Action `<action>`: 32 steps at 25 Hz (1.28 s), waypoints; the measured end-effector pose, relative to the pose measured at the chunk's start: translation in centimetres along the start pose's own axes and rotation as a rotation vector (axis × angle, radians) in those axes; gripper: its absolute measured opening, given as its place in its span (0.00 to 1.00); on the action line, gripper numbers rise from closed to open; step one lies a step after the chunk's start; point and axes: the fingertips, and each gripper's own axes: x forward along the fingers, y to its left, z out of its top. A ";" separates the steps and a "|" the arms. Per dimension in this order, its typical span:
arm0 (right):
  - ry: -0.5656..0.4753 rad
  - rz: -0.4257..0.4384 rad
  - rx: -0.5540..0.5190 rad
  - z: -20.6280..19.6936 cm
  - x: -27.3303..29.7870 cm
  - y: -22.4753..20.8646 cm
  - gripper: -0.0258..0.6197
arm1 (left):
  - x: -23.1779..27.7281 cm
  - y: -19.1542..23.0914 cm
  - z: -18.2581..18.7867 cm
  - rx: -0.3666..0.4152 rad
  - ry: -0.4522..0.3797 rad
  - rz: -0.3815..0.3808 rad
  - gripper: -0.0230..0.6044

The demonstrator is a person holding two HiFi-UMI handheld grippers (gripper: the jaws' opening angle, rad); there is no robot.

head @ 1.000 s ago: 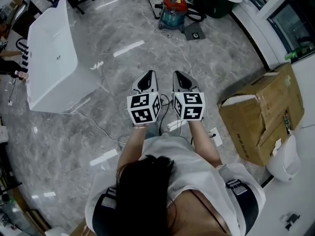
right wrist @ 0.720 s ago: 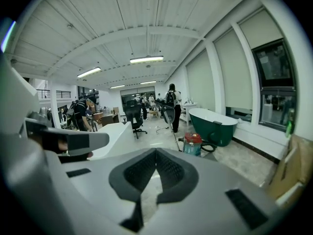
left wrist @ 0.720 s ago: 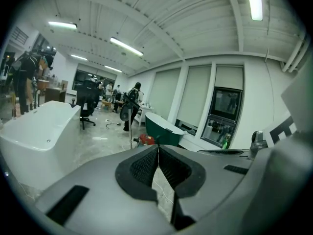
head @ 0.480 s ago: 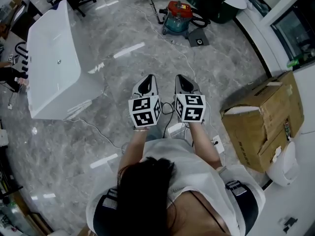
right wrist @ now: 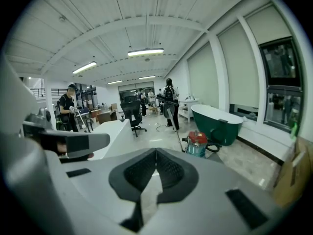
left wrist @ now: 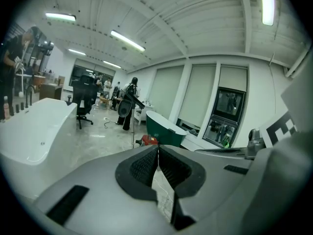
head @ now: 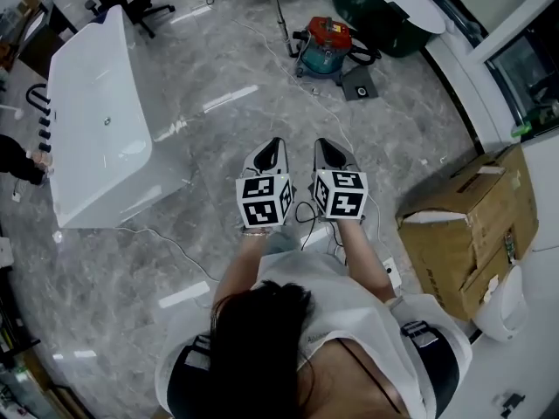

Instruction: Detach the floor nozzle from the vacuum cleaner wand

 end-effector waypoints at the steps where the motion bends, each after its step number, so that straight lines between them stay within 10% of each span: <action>1: 0.004 -0.004 -0.001 0.2 0.7 0.2 0.06 | 0.4 0.5 0.3 -0.006 0.000 -0.004 0.05; 32: -0.057 0.074 0.048 4.2 7.3 1.4 0.06 | 5.2 4.6 4.8 0.049 -0.001 -0.034 0.05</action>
